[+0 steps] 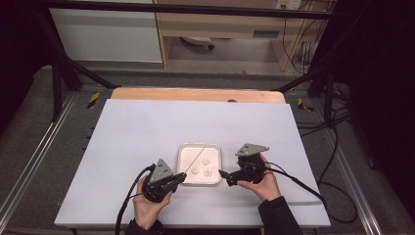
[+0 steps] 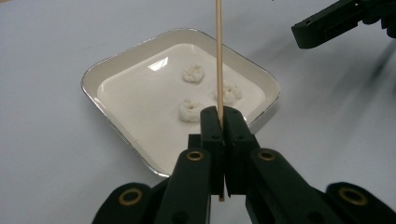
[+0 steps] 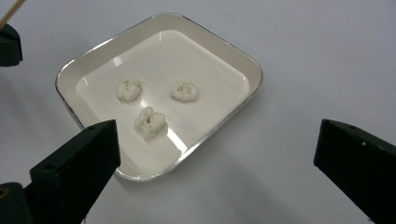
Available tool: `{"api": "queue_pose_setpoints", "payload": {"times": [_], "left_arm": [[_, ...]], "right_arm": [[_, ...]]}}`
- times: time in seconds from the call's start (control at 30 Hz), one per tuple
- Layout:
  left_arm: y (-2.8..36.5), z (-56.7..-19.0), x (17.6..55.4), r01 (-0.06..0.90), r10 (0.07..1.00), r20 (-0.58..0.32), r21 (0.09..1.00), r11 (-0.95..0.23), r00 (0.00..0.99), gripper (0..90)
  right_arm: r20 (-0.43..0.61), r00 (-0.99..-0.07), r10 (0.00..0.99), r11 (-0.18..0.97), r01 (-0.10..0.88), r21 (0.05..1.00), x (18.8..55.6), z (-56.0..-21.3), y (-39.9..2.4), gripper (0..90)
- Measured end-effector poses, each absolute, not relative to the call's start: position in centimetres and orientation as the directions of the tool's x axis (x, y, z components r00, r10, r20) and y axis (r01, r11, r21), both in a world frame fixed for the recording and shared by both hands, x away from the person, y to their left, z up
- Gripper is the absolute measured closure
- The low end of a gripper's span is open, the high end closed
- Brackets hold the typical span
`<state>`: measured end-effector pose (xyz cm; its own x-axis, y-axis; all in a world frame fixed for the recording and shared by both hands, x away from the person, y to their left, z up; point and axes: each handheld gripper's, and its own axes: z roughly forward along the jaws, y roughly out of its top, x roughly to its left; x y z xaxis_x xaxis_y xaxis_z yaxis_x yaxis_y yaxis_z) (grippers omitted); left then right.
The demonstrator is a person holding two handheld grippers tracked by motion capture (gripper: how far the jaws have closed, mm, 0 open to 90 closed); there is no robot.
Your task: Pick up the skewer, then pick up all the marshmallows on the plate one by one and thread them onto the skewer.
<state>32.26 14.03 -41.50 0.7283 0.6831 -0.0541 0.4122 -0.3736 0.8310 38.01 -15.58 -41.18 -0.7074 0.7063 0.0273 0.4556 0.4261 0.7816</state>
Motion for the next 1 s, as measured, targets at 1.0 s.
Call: {"api": "queue_pose_setpoints", "payload": {"times": [1.0], "left_arm": [[14.5, -42.2, 32.3, 0.418, 0.7, -0.065, 0.84, -0.346, 0.711, 88.5]], "right_arm": [[0.087, -0.769, 0.633, 0.452, 0.458, 0.765, 39.6, -43.9, -11.2, 31.2]]}}
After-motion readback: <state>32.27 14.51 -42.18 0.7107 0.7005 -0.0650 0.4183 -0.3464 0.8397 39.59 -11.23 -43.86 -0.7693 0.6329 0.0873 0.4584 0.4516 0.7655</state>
